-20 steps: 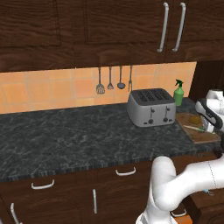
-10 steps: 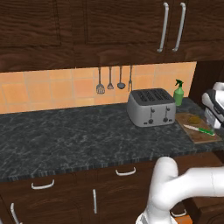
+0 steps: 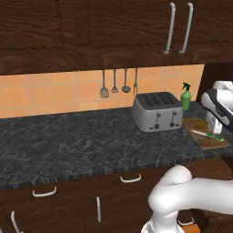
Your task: Place the appropriate cutting tool for cutting the avocado skin on the cutting board.
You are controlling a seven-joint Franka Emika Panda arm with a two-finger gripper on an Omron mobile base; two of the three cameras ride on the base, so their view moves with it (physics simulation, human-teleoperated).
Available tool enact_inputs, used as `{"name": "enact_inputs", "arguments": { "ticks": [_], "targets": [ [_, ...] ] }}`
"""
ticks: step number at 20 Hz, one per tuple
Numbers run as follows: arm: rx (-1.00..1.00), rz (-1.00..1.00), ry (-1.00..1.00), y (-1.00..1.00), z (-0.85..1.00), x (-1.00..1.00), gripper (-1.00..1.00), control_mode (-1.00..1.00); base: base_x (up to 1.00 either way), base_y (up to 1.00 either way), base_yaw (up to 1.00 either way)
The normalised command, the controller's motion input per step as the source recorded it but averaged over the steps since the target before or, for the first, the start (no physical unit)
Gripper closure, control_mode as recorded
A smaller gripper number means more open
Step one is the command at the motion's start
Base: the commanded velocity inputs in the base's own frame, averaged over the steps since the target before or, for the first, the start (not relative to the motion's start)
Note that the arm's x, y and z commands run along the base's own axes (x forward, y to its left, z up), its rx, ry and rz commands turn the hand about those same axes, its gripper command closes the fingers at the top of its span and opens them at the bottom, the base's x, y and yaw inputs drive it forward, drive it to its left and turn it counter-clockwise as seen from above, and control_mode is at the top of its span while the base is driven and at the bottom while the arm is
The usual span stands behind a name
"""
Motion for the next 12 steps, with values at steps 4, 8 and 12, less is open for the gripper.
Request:
{"name": "enact_inputs", "arguments": {
  "ticks": [4, 8, 12],
  "targets": [
    [-0.07, -0.07, 0.00, 1.00, 0.13, -0.23, -1.00, -1.00, 0.00, 0.00, 0.00],
    [-0.09, -0.04, 0.00, 1.00, 0.00, 0.00, -1.00, -1.00, 0.00, 0.00, 0.00],
    [-0.10, -0.01, 0.00, 1.00, -0.05, 0.00, -1.00, -1.00, 0.00, 0.00, 0.00]
  ]
}}
